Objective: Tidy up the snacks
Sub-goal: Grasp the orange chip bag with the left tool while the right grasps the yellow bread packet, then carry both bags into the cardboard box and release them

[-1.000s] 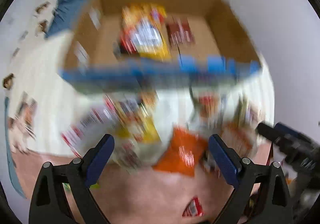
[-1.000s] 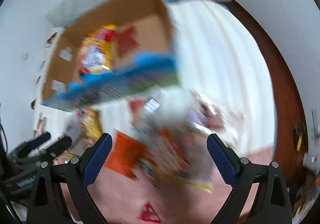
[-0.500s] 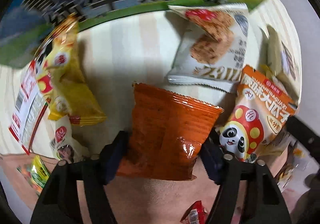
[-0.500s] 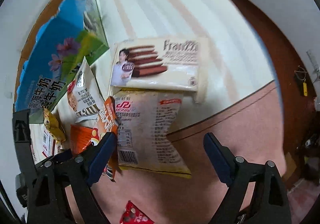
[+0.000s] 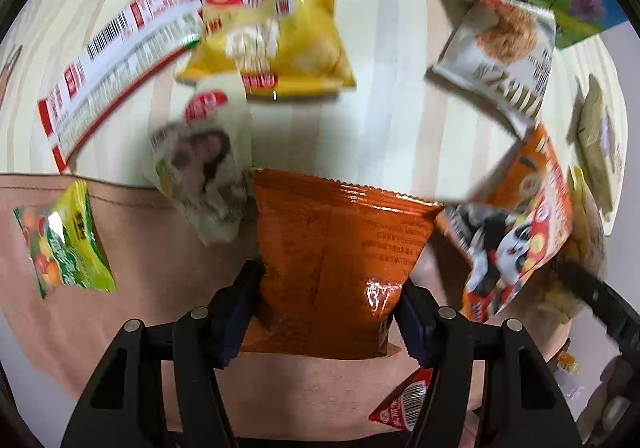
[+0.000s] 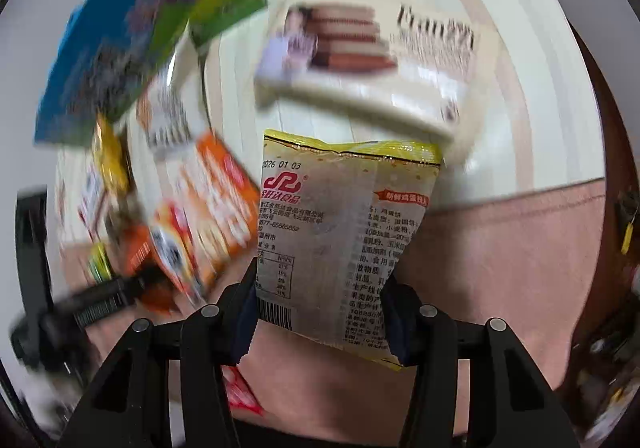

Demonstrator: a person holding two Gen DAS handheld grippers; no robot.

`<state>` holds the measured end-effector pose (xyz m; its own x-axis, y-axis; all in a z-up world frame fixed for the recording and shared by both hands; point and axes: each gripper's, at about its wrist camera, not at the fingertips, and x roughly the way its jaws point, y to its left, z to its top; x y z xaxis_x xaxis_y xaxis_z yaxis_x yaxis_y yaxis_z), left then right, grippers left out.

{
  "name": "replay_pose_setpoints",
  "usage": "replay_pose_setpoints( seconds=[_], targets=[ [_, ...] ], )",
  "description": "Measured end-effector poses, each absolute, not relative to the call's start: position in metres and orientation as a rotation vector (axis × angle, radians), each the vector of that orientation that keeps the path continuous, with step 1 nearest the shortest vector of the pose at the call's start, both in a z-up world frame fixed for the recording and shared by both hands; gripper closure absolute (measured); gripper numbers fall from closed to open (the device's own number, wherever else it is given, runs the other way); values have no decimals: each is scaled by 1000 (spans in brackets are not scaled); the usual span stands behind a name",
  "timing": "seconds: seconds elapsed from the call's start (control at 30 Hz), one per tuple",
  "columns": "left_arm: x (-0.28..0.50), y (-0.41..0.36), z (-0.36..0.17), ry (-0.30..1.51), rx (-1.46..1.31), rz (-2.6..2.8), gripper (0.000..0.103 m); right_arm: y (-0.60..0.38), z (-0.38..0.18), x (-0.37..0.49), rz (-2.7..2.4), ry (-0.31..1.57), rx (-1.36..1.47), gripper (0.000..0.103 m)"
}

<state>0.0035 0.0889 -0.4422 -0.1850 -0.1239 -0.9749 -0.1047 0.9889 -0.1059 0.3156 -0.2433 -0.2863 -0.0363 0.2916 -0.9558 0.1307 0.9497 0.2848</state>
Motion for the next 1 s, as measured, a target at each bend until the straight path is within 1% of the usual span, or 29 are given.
replay_pose_setpoints(
  seconds=[0.1, 0.13, 0.17, 0.23, 0.3, 0.5, 0.67, 0.73, 0.87, 1.0],
  targets=[
    [5, 87, -448, 1768, -149, -20, 42, -244, -287, 302, 152, 1635, 308, 48],
    [8, 87, -450, 1772, -152, -18, 42, -243, -286, 303, 146, 1631, 324, 46],
    [5, 85, -454, 1773, -157, -16, 42, -244, -287, 303, 138, 1630, 335, 42],
    [8, 75, -460, 1775, -159, -15, 42, -250, -291, 303, 110, 1631, 362, 41],
    [7, 60, -467, 1771, -152, -17, 42, -252, -295, 303, 79, 1623, 388, 41],
    [11, 51, -472, 1768, -145, -36, 42, -262, -299, 301, -16, 1601, 424, 42],
    [4, 53, -469, 1749, -140, -46, 42, -253, -301, 299, -36, 1597, 414, 48],
    [-5, 59, -464, 1740, -121, -49, 47, -240, -300, 295, -22, 1613, 392, 50],
    [-31, 69, -446, 1759, -85, -70, 49, -223, -296, 279, 44, 1660, 337, 50],
    [-51, 81, -452, 1787, -91, -93, 47, -211, -301, 264, 51, 1683, 294, 47]
  ],
)
